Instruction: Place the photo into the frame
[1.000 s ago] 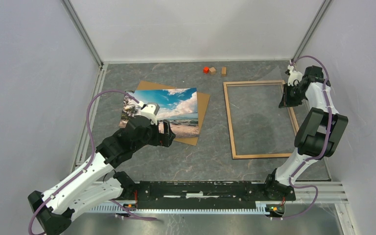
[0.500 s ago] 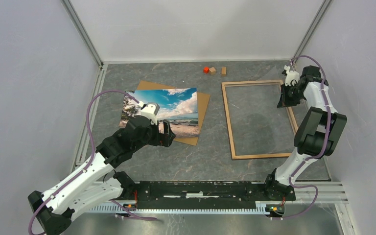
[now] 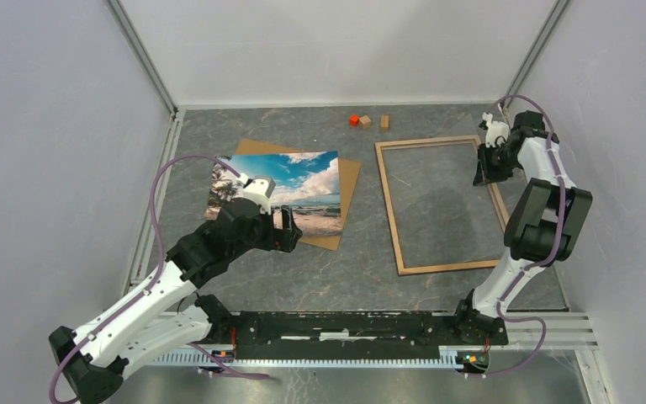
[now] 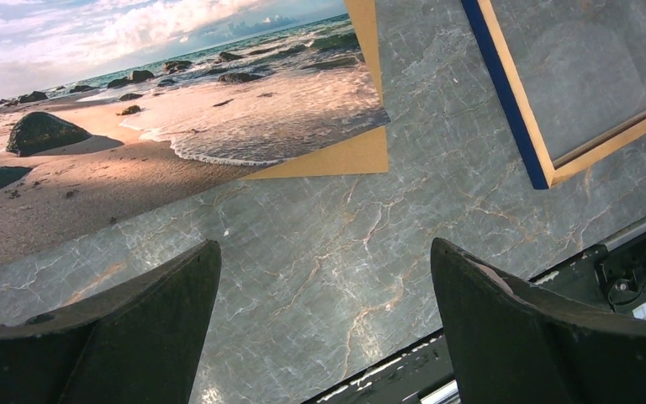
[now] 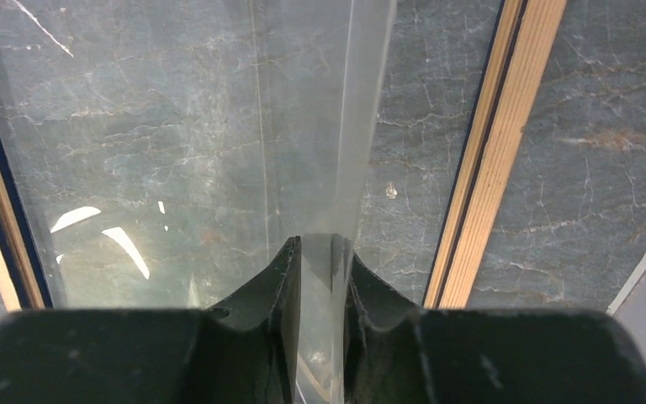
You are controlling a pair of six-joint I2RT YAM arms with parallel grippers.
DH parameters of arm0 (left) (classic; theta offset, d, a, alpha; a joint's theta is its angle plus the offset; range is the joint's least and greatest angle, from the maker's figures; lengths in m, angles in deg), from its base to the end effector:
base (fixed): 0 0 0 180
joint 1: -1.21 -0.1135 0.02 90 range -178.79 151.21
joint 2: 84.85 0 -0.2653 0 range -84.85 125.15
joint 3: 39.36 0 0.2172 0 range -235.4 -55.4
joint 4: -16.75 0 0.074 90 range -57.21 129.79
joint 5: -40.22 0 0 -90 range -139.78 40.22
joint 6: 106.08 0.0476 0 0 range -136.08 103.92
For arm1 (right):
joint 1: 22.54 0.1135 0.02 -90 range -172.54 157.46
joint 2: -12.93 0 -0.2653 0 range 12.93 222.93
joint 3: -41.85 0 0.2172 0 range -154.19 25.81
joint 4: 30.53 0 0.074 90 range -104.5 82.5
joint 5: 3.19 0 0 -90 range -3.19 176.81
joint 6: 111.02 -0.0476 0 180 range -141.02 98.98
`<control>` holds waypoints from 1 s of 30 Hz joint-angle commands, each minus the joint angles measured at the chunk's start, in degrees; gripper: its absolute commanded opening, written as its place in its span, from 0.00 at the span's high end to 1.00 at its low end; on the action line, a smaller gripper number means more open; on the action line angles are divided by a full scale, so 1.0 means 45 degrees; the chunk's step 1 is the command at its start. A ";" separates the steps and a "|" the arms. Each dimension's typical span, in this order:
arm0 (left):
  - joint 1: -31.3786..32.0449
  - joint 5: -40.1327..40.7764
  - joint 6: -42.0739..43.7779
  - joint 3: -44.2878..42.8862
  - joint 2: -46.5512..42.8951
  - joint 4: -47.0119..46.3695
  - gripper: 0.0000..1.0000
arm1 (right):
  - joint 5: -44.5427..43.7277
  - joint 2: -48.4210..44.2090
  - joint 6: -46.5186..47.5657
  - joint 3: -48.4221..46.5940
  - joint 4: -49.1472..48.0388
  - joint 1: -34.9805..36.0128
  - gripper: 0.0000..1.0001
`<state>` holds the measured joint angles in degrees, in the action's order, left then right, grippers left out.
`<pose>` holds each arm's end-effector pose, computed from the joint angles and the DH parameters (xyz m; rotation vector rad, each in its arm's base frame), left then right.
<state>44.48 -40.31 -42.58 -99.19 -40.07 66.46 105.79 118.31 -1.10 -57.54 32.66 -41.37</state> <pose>0.1080 -0.0909 0.2880 0.2274 2.2012 -0.5128 0.3350 -0.0979 0.2354 -0.1078 2.6793 0.2593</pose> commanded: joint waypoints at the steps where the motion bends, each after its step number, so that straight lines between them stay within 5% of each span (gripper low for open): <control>1: 0.0053 -0.0001 0.0046 -0.0114 0.0169 -0.0676 0.00 | -0.0459 0.0443 0.0351 -0.0753 0.0184 0.0426 0.74; 10: 0.0054 -0.0230 -0.0338 -0.0054 0.0304 -0.0834 0.00 | -0.1170 -0.0312 -0.0617 -0.0336 -0.0616 0.0443 0.57; 16: 0.0054 -0.0346 -0.0455 -0.0079 0.0456 -0.0871 0.00 | -0.1896 -0.1147 -0.1438 -0.0149 -0.1080 0.0459 0.22; 18: 0.0053 -0.0409 -0.0506 -0.0073 0.0564 -0.0954 0.00 | -0.2321 -0.1471 -0.1705 -0.0136 -0.1241 0.0462 0.02; 25: 0.0053 -0.0954 -0.1091 -0.0068 0.1117 -0.1365 0.00 | -0.3979 -0.2430 -0.2784 0.0241 -0.1855 0.0497 0.02; 30: 0.0053 -0.1557 -0.1710 0.0258 0.1578 -0.2037 0.00 | -0.3804 -0.3620 -0.5478 0.2361 -0.4569 0.0864 0.02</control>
<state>44.48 -44.42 -45.88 -98.77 -34.26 62.15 89.88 106.33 -14.56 -52.71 21.80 -38.88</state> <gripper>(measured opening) 0.996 0.979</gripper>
